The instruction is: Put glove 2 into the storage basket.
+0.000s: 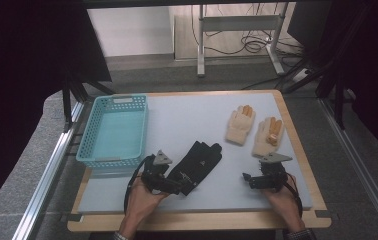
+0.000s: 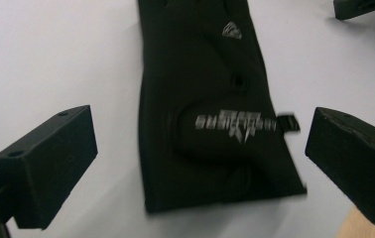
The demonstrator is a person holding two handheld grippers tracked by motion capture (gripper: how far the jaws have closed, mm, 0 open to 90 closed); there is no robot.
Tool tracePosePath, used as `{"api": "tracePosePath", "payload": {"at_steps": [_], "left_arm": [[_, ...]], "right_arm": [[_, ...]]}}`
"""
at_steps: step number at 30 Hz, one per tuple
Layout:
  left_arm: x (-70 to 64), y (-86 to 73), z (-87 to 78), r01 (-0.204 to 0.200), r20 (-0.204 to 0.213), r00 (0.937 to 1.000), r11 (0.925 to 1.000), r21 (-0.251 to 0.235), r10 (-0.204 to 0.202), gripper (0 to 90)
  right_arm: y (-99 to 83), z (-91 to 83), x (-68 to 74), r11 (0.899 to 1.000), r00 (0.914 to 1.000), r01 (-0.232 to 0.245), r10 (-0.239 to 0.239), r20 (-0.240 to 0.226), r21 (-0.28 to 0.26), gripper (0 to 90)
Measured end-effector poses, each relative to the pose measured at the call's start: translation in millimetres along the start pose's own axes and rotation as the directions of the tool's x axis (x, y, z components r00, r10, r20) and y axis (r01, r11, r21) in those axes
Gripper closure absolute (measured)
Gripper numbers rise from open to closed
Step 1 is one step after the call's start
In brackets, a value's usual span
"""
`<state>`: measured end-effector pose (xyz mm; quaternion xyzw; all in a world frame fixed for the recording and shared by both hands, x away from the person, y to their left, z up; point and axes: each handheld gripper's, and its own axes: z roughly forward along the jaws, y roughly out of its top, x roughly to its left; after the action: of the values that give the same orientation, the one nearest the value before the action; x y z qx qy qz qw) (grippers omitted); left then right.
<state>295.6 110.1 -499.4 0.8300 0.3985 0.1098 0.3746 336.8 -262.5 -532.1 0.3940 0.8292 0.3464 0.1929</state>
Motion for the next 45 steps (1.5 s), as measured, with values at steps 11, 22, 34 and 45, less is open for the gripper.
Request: {"api": "tracePosePath", "payload": {"at_steps": [11, 22, 34, 45], "left_arm": [[2.7, 34.7, 47.8, 0.0, 0.008, 1.0, 0.9957, 0.092, -0.001, 0.0], [-13.8, 39.6, 82.1, -0.069, -0.027, 0.9967, 0.9755, 0.209, 0.076, 0.0], [-11.9, 33.6, 80.2, -0.009, -0.082, 0.9963, 0.9777, 0.21, 0.027, 2.3], [-6.1, 30.9, 63.8, -0.003, -0.103, 0.9945, 0.9863, 0.165, 0.02, 61.5]], "right_arm": [[-0.1, -0.1, -0.7, 1.0, 1.0, -0.002, 0.002, -0.003, -0.002, 12.5], [0.0, -0.2, -1.0, 1.0, 1.0, -0.005, 0.005, -0.007, -0.002, 12.5], [0.4, -0.1, -0.5, 1.0, 1.0, -0.007, 0.007, -0.004, 0.001, 12.5], [0.1, 0.1, -0.4, 1.0, 1.0, -0.002, 0.002, -0.001, 0.0, 12.5]]}}
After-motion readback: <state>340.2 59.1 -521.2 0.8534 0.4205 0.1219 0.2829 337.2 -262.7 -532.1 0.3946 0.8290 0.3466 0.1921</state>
